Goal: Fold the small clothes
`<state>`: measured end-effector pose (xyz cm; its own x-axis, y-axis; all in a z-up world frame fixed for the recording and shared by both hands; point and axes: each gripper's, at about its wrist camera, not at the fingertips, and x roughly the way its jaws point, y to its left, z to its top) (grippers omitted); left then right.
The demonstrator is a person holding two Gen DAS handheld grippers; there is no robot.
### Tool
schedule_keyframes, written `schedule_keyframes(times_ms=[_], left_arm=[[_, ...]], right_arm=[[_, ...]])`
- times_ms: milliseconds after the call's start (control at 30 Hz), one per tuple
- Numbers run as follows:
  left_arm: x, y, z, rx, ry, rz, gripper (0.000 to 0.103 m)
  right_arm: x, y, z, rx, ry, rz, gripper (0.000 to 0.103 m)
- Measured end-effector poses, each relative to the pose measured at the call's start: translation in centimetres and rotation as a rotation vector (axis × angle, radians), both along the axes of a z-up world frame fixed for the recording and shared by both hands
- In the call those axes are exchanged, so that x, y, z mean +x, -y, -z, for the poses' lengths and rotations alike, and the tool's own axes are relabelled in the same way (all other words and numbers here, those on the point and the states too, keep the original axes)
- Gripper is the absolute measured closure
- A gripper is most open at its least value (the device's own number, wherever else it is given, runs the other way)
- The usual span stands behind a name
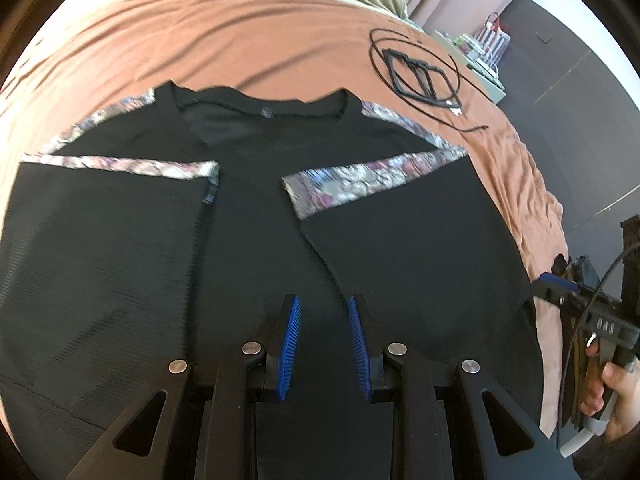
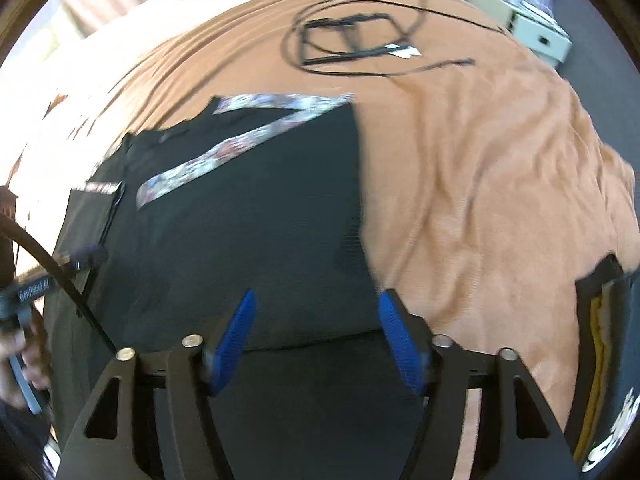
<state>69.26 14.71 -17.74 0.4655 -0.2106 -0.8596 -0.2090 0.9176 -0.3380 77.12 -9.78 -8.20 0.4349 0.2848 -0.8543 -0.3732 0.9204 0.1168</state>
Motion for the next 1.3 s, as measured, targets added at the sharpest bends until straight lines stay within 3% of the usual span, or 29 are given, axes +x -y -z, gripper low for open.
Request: schedule_keyframes(times_ms=[67,200,300,500,667,800,1100,1300], left_arm=[[0.1,0.7,0.5,-0.017,-0.006,0.004,0.075],[0.2,2.0,1.3,-0.049,-0.015,0.011,0.059],[0.2,3.2,1.7,-0.046,-0.024,0.028,0.059],[-0.3,5.4,2.3,0.0,-0.045,0.066,0.059],[-1.1,6.7,2.3,0.045,-0.06,0.111,0.059],[-1.4,6.9,2.1,0.119,-0.062,0.132,0.059],[-0.7,4.1,1.5,0.071,-0.013,0.05,0.059],[0.7,2.3,0.9,0.074,0.021,0.017,0.059]], right_arm=[[0.3,0.9,0.6,0.027,-0.011,0.027,0.056],[0.4,2.2,1.6,0.045,-0.02,0.059,0.063],[0.5,3.1,2.5,0.018,-0.019,0.094,0.07],[1.5,4.2,4.0,-0.003,-0.019,0.154,0.071],[0.9,4.6,3.1,-0.044,0.036,0.221,0.073],[0.4,5.4,2.0,0.001,0.044,0.215,0.073],[-1.5,3.8,0.1,0.029,0.087,0.11,0.073],[0.3,2.7,1.3,0.023,0.073,0.094,0.073]])
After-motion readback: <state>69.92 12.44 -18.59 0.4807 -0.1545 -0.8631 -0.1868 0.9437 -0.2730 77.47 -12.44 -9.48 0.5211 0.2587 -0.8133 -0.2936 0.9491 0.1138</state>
